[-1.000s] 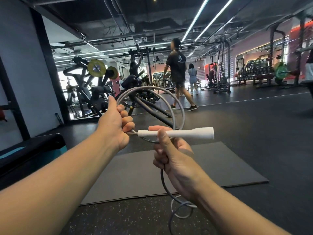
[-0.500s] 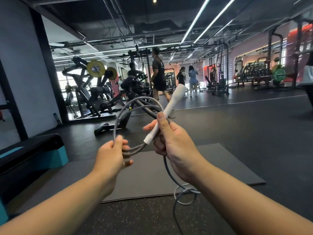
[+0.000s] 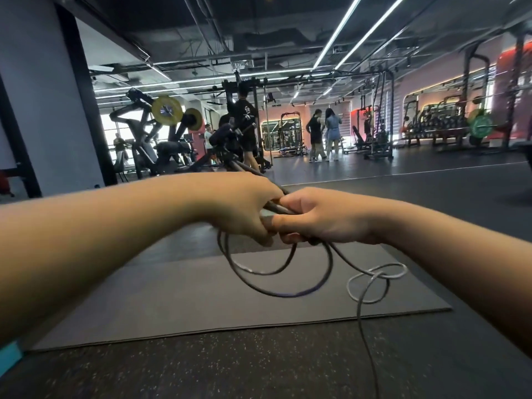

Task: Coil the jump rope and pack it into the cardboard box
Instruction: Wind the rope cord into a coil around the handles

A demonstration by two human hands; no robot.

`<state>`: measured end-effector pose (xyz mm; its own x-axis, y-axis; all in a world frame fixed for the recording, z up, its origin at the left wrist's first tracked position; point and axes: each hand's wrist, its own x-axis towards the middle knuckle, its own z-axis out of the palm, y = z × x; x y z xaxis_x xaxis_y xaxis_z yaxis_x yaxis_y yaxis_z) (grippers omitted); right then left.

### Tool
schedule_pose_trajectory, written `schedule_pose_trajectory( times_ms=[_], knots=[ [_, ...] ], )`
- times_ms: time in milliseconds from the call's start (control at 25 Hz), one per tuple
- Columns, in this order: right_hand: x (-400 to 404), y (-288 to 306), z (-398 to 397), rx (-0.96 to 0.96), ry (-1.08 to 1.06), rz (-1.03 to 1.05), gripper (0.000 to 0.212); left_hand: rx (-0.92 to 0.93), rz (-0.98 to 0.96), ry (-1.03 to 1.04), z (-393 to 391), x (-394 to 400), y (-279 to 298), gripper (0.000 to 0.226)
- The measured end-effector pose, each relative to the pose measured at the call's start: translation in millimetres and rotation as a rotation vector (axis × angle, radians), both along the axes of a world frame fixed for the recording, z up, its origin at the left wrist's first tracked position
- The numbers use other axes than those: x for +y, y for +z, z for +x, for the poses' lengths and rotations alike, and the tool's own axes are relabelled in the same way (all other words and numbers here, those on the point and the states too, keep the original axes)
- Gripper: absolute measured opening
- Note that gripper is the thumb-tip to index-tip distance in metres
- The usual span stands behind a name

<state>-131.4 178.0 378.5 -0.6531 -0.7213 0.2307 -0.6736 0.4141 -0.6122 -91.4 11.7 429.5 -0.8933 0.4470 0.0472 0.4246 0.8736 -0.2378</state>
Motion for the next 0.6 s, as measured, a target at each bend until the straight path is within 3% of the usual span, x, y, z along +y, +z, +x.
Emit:
schedule_pose_trajectory(
  times_ms=[120, 280, 400, 520, 600],
  knots=[
    [8.9, 4.3, -0.1, -0.006, 0.014, 0.027, 0.035, -0.262, 0.328, -0.053, -15.7, -5.5, -4.3, 0.016],
    [23.1, 7.9, 0.0, -0.003, -0.031, -0.02, 0.041, -0.262, 0.41, -0.023, -13.4, -9.8, -9.3, 0.005],
    [33.7, 8.8, -4.0, -0.082, -0.034, -0.075, 0.045, -0.344, 0.38, 0.019, -7.9, -19.7, 0.4, 0.04],
    [48.6, 7.6, -12.4, -0.103, -0.083, -0.044, 0.045, -0.242, 0.338, 0.061, -8.5, -46.2, 15.0, 0.063],
    [60.1, 5.7, -17.4, -0.056, -0.178, -0.03, 0.049, -0.282, 0.501, 0.086, -6.9, -75.5, 28.5, 0.067]
  ],
)
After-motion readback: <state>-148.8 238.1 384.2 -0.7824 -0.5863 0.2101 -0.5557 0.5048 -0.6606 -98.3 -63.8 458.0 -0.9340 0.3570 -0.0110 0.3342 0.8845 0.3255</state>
